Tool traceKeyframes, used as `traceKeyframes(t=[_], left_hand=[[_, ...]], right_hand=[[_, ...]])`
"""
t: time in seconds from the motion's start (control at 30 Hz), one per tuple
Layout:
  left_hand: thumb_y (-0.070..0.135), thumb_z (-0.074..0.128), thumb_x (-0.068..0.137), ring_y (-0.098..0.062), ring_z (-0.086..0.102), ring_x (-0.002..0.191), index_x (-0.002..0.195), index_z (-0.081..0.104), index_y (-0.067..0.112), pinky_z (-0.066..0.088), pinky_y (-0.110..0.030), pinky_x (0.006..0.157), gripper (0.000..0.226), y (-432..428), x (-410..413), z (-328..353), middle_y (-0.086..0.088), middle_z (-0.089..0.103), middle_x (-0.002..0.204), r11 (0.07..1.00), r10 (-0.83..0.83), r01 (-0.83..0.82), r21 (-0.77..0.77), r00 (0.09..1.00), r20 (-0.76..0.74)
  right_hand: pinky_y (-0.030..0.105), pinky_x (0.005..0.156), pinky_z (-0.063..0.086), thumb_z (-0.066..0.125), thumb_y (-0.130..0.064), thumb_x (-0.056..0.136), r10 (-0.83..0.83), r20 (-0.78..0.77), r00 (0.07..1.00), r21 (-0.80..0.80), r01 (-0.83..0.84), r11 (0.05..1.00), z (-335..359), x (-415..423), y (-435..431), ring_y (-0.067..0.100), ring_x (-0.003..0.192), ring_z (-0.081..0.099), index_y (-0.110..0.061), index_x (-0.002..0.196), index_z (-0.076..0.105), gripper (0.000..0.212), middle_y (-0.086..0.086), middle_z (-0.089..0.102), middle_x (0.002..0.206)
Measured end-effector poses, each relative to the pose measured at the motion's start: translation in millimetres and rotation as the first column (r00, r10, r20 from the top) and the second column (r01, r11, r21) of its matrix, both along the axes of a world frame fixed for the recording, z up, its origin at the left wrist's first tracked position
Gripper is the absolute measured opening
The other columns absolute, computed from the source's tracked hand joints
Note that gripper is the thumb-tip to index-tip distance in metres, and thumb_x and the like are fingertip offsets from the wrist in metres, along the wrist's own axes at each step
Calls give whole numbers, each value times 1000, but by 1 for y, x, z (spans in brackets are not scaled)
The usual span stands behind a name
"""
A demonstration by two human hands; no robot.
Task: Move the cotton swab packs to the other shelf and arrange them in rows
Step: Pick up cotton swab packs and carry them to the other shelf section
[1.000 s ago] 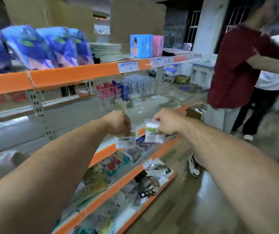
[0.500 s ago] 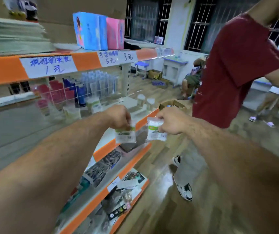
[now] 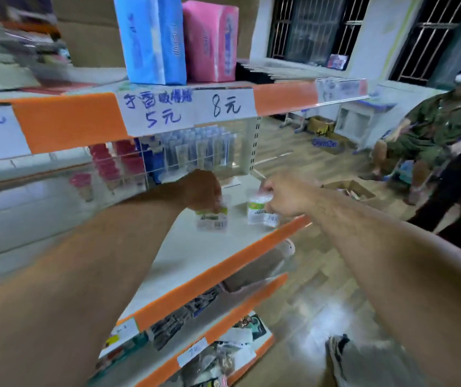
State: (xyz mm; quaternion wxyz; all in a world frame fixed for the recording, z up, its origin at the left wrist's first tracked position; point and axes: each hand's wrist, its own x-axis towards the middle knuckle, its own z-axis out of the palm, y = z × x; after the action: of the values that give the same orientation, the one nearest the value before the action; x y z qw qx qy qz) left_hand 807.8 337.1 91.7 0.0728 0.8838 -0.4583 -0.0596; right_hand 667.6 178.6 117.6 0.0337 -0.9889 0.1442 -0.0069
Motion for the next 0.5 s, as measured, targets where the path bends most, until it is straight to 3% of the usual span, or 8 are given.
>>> traceKeyframes(t=[0.07, 0.17, 0.3, 0.4, 0.5], left_hand=[[35, 74, 84, -20, 67, 99, 101, 77, 11, 49, -29, 89, 29, 1, 17, -4, -5, 74, 103, 995, 96, -96, 24, 995, 2], [33, 66, 90, -21, 66, 98, 94, 75, 11, 47, -26, 83, 24, 10, 33, 0, -4, 73, 97, 967, 228, -232, 105, 973, 45], [36, 66, 91, -19, 62, 92, 100, 74, 11, 46, -28, 83, 27, 39, 41, -1, -2, 70, 97, 907, 401, -402, 127, 915, 34], [37, 70, 87, -16, 59, 87, 99, 75, 14, 41, -28, 77, 26, 69, 43, -8, -2, 71, 98, 854, 508, -509, 108, 860, 37], [38, 69, 88, -15, 60, 85, 97, 76, 16, 39, -27, 75, 25, 93, 43, -17, -1, 72, 98, 814, 571, -571, 104, 820, 33]], right_hand=[[18, 56, 38, 62, -23, 88, 104, -20, 994, -48, -105, 993, -6, 33, -14, 15, 78, 59, -27, 107, 68, 20, -1, 68, 105], [21, 68, 39, 58, -22, 90, 261, -54, 964, -66, -264, 962, -13, 82, -30, 22, 97, 64, -22, 87, 66, 9, 1, 64, 92], [27, 71, 43, 55, -14, 89, 427, -92, 900, -42, -432, 901, -18, 128, -33, 26, 88, 59, -7, 79, 63, 15, 7, 60, 87], [28, 74, 42, 59, -18, 90, 463, -124, 877, 23, -464, 885, -30, 159, -24, 23, 83, 51, -20, 79, 53, 12, 4, 56, 90], [28, 77, 41, 59, -17, 90, 500, -121, 857, 58, -497, 866, -49, 188, -11, 21, 86, 49, -22, 91, 57, 5, 4, 55, 95]])
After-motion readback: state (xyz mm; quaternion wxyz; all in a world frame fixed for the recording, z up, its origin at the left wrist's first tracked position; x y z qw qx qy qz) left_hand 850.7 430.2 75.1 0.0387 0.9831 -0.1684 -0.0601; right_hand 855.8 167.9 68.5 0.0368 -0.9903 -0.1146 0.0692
